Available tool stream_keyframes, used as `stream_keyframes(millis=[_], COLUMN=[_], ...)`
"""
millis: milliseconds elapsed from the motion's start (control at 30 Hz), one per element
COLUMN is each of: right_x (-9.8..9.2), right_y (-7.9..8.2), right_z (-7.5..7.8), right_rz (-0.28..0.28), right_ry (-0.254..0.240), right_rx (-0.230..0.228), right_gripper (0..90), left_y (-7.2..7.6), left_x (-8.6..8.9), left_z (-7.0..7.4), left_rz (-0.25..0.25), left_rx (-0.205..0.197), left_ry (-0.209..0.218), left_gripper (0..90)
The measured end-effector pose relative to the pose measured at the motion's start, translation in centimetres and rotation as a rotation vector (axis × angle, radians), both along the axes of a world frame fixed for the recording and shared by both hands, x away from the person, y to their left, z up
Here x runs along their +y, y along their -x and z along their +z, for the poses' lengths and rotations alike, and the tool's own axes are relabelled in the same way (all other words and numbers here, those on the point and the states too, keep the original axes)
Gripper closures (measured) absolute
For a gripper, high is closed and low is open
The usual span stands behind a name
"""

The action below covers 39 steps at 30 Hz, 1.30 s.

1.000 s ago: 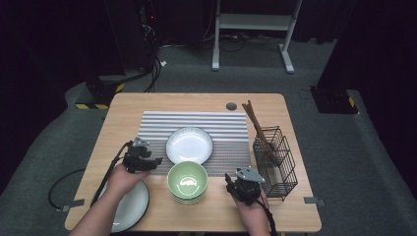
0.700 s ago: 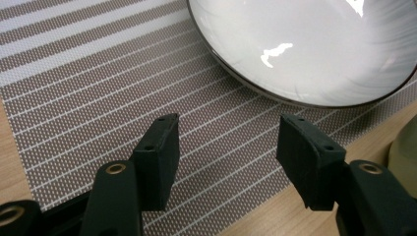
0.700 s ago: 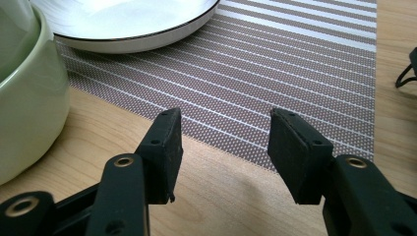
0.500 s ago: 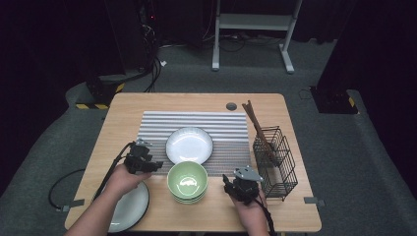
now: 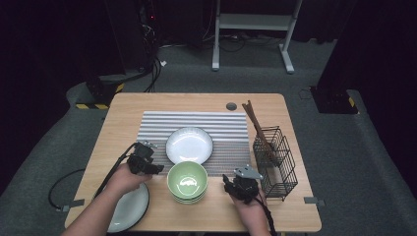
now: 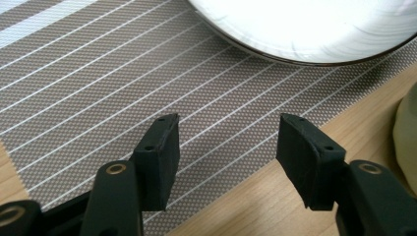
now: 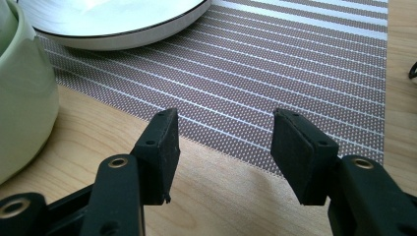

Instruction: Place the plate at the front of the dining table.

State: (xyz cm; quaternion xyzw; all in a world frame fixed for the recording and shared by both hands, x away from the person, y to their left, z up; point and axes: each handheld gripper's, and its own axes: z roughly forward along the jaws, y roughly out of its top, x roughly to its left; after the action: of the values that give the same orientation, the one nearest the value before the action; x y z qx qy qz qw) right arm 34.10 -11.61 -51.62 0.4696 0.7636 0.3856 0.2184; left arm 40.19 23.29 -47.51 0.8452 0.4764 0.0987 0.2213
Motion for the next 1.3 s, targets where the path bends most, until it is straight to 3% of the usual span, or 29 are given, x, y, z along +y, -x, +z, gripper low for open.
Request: stream_keyframes(millis=[167,267,433,467,700,933,1100,1133,1300], right_x=[0.0,0.0,0.2,0.4,0.5,0.8,1.0,1.2,1.3], right_y=[0.3,0.2,0.1,0.1,-0.1,-0.3,-0.3,-0.2,-0.2], right_z=[0.2,0.0,-0.3,-0.4,-0.6,-0.8,-0.8,-0.8,-0.8], right_rz=[0.002,0.001,0.002,-0.008,-0.018,-0.020,-0.020,-0.015,-0.023], right_ry=[-0.003,-0.023,-0.001,0.029,0.021,0.052,0.069,0.092,0.094], right_rx=[-0.011,0.006,0.004,-0.004,0.027,0.066,0.062,0.056,0.057], right_gripper=[44.0,43.9,43.9,43.8,42.8,41.7,41.3,40.6,40.4], left_y=[-0.2,-0.3,-0.4,-0.4,-0.6,-0.8,-0.8,-0.8,-0.5], left_x=[-0.5,-0.4,-0.5,-0.7,-1.3,-1.8,-2.0,-2.2,-2.6], left_z=[0.1,0.2,0.1,-0.1,-0.3,0.1,0.3,0.4,0.8], left_rz=[-0.006,-0.013,-0.027,-0.043,-0.057,-0.080,-0.091,-0.096,-0.109], left_rx=[0.023,0.033,0.068,0.080,0.131,0.177,0.197,0.204,0.220], left_ry=[-0.022,-0.033,-0.068,-0.083,-0.106,-0.159,-0.160,-0.156,-0.151], left_gripper=[40.9,40.4,38.8,38.4,33.1,32.2,30.6,30.3,33.3])
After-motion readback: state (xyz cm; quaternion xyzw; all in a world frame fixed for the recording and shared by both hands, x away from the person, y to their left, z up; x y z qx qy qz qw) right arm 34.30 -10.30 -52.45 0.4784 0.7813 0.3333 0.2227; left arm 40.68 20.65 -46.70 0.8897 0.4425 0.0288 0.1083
